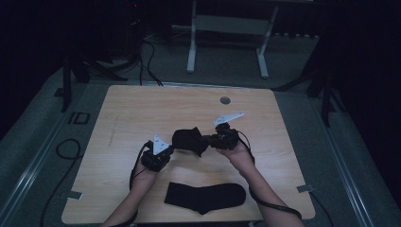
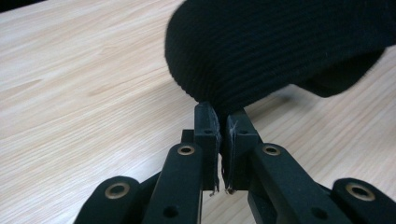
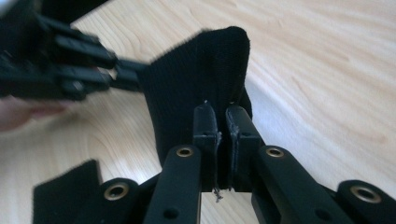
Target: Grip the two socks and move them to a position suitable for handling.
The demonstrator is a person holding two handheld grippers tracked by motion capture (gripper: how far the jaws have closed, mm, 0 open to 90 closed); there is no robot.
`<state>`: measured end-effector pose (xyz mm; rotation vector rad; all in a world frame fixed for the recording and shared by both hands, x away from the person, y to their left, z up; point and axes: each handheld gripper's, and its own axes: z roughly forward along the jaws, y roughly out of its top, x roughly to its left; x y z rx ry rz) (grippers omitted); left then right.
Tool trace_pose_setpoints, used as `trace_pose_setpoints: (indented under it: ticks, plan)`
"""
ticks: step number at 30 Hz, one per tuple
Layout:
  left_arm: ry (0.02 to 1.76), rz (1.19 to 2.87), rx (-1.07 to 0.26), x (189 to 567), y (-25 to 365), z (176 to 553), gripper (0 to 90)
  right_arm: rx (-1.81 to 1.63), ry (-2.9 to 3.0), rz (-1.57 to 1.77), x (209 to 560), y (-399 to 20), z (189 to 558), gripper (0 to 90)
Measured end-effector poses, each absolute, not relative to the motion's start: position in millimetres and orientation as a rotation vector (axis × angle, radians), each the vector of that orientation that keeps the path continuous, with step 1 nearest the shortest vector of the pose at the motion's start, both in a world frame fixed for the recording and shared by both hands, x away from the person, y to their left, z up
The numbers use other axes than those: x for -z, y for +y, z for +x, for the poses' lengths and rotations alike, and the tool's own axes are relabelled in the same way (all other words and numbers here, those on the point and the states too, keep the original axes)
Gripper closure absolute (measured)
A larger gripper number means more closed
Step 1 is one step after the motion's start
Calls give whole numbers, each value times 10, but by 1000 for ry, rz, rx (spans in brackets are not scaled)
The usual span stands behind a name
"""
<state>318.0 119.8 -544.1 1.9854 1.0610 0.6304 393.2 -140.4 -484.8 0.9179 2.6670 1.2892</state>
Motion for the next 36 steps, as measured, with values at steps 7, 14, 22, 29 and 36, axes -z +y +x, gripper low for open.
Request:
trace_pose_setpoints:
  ticks: [7,14,22,29,36]
  plan:
    - [1096,2017,-663,5453,1381,3086,860,-1256,2785,877,5020,-1321,3932,663]
    - [1187,2040,-644,5574,1628,3061,860,-1204,2794,934,5164,-1224,3981,560]
    - [1202,2061,-632,5630,1669,3050,859,-985,2776,1004,5387,-1117,4120,554]
    - [1191,2059,-628,5593,1643,3061,860,-998,2762,997,5375,-1173,4121,861]
    - [1159,2063,-619,5532,1551,3027,860,-1101,2661,1060,5088,-1613,4069,863]
